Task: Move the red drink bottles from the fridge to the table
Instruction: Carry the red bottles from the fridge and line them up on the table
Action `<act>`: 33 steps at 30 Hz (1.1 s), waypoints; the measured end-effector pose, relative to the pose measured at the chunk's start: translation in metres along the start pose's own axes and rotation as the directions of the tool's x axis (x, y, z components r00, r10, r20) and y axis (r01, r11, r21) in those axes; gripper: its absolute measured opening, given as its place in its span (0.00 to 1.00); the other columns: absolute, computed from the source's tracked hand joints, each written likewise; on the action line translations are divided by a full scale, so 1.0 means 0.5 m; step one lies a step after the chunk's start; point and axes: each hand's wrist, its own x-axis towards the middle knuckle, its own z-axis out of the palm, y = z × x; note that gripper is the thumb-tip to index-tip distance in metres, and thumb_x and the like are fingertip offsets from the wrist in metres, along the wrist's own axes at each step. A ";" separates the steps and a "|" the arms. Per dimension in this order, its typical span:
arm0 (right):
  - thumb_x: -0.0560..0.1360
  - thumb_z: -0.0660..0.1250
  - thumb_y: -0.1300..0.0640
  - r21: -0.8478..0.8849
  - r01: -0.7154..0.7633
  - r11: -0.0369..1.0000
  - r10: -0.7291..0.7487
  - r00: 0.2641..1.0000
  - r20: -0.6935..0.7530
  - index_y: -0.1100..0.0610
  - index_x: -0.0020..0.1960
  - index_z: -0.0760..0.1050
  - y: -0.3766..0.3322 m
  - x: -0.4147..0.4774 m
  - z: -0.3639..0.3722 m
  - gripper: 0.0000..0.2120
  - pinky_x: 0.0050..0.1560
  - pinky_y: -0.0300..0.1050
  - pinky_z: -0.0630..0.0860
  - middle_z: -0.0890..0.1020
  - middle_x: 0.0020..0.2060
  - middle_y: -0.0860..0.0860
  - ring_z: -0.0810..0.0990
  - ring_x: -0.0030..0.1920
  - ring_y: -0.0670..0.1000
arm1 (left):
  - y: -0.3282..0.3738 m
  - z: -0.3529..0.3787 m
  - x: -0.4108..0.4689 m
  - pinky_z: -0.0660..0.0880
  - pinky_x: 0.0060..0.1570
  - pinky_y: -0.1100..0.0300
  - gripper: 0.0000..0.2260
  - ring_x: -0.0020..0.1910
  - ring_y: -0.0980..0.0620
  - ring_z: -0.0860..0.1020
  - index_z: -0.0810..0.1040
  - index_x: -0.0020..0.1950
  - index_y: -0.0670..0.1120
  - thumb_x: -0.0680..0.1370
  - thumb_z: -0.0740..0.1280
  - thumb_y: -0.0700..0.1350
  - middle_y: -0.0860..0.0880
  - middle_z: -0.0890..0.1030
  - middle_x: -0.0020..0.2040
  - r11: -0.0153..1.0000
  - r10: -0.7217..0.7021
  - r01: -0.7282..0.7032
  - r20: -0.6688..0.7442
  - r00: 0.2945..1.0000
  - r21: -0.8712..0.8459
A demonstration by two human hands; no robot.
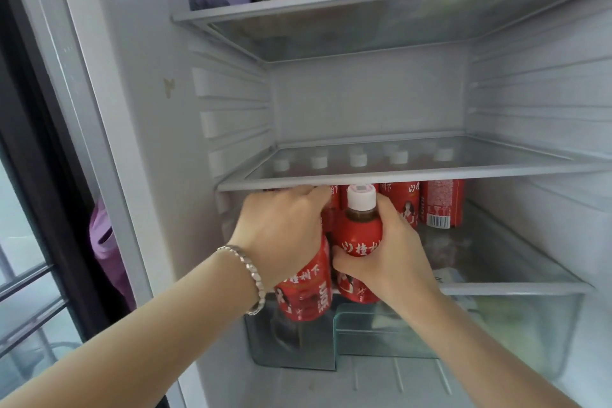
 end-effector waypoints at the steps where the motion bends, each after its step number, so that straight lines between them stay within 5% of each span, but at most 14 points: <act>1: 0.59 0.77 0.48 0.004 0.002 1.000 -0.002 1.000 -0.005 0.45 0.64 0.66 0.000 -0.003 -0.004 0.37 0.53 0.43 0.74 0.77 0.55 0.46 0.78 0.53 0.48 | 0.005 0.001 0.010 0.68 0.39 0.58 0.09 0.46 0.49 0.78 0.72 0.53 0.51 0.80 0.54 0.52 0.53 0.80 0.49 0.999 0.021 -0.021 -0.007 1.000 -0.030; 4: 0.58 0.77 0.50 -0.016 -0.012 1.000 0.012 1.000 -0.015 0.44 0.64 0.64 0.006 -0.015 -0.026 0.38 0.54 0.46 0.77 0.77 0.56 0.46 0.78 0.53 0.47 | 0.015 0.000 0.023 0.61 0.29 0.62 0.29 0.32 0.53 0.73 0.71 0.42 0.50 0.72 0.45 0.72 0.54 0.75 0.33 0.997 -0.009 0.009 -0.001 1.000 -0.076; 6: 0.58 0.78 0.50 -0.056 -0.003 0.998 0.004 1.000 0.013 0.44 0.68 0.60 0.005 -0.024 -0.044 0.43 0.56 0.48 0.77 0.75 0.60 0.45 0.78 0.56 0.47 | 0.026 -0.002 0.023 0.60 0.28 0.65 0.33 0.29 0.55 0.69 0.69 0.40 0.50 0.63 0.41 0.75 0.55 0.71 0.29 0.996 -0.006 0.008 0.021 1.000 -0.089; 11: 0.63 0.75 0.43 -0.456 0.226 0.861 -0.167 0.972 0.167 0.51 0.77 0.43 -0.024 -0.034 -0.082 0.55 0.51 0.34 0.67 0.69 0.67 0.47 0.73 0.62 0.48 | 0.030 0.002 0.045 0.59 0.29 0.67 0.31 0.35 0.54 0.77 0.74 0.50 0.53 0.65 0.52 0.75 0.55 0.79 0.36 0.979 0.182 -0.188 -0.070 0.981 -0.084; 16: 0.67 0.73 0.44 -0.588 0.270 0.763 -0.147 0.957 0.249 0.54 0.75 0.28 -0.032 -0.028 -0.114 0.59 0.55 0.35 0.67 0.65 0.71 0.47 0.72 0.64 0.47 | 0.032 0.019 0.068 0.61 0.19 0.68 0.21 0.22 0.56 0.73 0.80 0.44 0.53 0.72 0.56 0.66 0.56 0.77 0.27 0.860 0.481 -0.497 -0.137 0.866 -0.119; 18: 0.66 0.74 0.44 -0.543 0.221 0.810 -0.102 0.965 0.241 0.52 0.74 0.26 -0.033 -0.030 -0.118 0.61 0.50 0.35 0.67 0.66 0.70 0.45 0.75 0.60 0.47 | 0.031 0.023 0.072 0.64 0.19 0.65 0.22 0.23 0.56 0.73 0.79 0.43 0.53 0.72 0.55 0.67 0.56 0.78 0.29 0.842 0.507 -0.519 -0.113 0.854 -0.144; 22: 0.63 0.76 0.47 -0.472 0.192 0.860 -0.085 0.967 0.239 0.46 0.74 0.28 -0.026 -0.031 -0.116 0.62 0.47 0.34 0.65 0.71 0.65 0.41 0.76 0.56 0.45 | 0.025 0.025 0.071 0.56 0.23 0.72 0.21 0.22 0.56 0.72 0.79 0.38 0.51 0.72 0.56 0.65 0.56 0.77 0.27 0.860 0.471 -0.484 -0.113 0.875 -0.161; 24: 0.62 0.77 0.48 -0.397 0.156 0.905 -0.067 0.971 0.228 0.42 0.75 0.34 -0.018 -0.031 -0.119 0.60 0.48 0.34 0.67 0.72 0.60 0.38 0.76 0.54 0.42 | 0.028 0.031 0.071 0.53 0.25 0.73 0.18 0.20 0.54 0.73 0.78 0.35 0.51 0.73 0.57 0.61 0.55 0.77 0.25 0.875 0.438 -0.457 -0.144 0.888 -0.161; 27: 0.58 0.81 0.51 -0.053 0.026 0.998 -0.011 0.961 0.275 0.34 0.70 0.53 0.007 -0.028 -0.136 0.51 0.52 0.33 0.76 0.75 0.54 0.34 0.79 0.53 0.39 | 0.031 0.037 0.072 0.52 0.26 0.73 0.17 0.19 0.51 0.72 0.78 0.33 0.50 0.71 0.58 0.59 0.53 0.76 0.22 0.886 0.391 -0.424 -0.190 0.901 -0.187; 30: 0.58 0.78 0.43 0.328 -0.199 0.923 0.123 0.963 0.239 0.43 0.62 0.69 0.044 -0.001 -0.159 0.35 0.51 0.37 0.77 0.80 0.53 0.41 0.81 0.50 0.41 | 0.032 0.043 0.071 0.58 0.22 0.69 0.17 0.19 0.51 0.72 0.78 0.31 0.49 0.71 0.59 0.58 0.53 0.76 0.22 0.870 0.403 -0.444 -0.208 0.891 -0.216; 33: 0.71 0.73 0.51 0.287 -0.352 0.891 0.388 0.918 -0.079 0.56 0.67 0.66 0.111 0.077 -0.165 0.29 0.55 0.47 0.74 0.77 0.56 0.49 0.78 0.53 0.50 | 0.030 0.048 0.069 0.65 0.20 0.64 0.17 0.19 0.53 0.72 0.78 0.31 0.49 0.72 0.59 0.58 0.54 0.76 0.23 0.859 0.418 -0.463 -0.222 0.881 -0.219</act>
